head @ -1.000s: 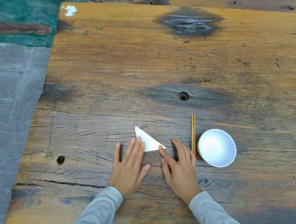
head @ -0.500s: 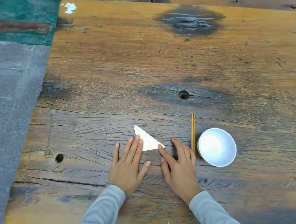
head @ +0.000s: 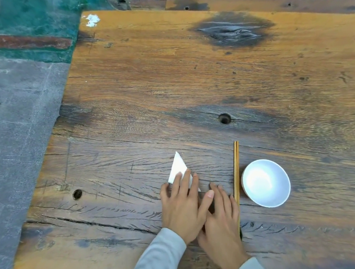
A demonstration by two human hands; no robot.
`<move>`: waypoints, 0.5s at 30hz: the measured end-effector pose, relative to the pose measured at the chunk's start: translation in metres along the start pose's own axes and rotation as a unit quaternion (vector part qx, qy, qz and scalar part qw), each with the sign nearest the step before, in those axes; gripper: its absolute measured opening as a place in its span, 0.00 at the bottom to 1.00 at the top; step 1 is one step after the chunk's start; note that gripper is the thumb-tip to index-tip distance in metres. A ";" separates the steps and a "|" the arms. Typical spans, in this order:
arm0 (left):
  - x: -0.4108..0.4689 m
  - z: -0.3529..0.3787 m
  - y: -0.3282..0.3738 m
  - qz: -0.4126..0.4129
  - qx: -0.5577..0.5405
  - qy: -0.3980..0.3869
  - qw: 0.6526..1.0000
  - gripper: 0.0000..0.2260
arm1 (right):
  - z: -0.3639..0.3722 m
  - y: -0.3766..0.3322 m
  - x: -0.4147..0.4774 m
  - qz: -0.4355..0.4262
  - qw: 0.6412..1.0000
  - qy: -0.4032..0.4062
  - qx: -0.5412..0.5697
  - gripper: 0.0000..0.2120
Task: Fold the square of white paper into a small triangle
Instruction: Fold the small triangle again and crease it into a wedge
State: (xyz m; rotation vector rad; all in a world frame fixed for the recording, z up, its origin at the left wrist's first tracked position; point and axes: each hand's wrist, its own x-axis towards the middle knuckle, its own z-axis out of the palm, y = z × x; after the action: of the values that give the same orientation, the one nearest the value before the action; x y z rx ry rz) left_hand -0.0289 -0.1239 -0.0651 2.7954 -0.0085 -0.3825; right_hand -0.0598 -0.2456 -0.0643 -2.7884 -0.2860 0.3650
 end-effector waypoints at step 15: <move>0.019 -0.011 -0.076 0.384 -0.016 0.001 0.923 0.15 | -0.010 0.014 0.021 -0.117 0.992 -0.012 0.040 0.26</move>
State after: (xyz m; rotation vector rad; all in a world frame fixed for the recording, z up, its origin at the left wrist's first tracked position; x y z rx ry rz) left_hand -0.0101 -0.0493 -0.0843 2.4962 -1.0420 -0.1699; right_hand -0.0351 -0.2564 -0.0647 -2.6357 -0.5852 0.3456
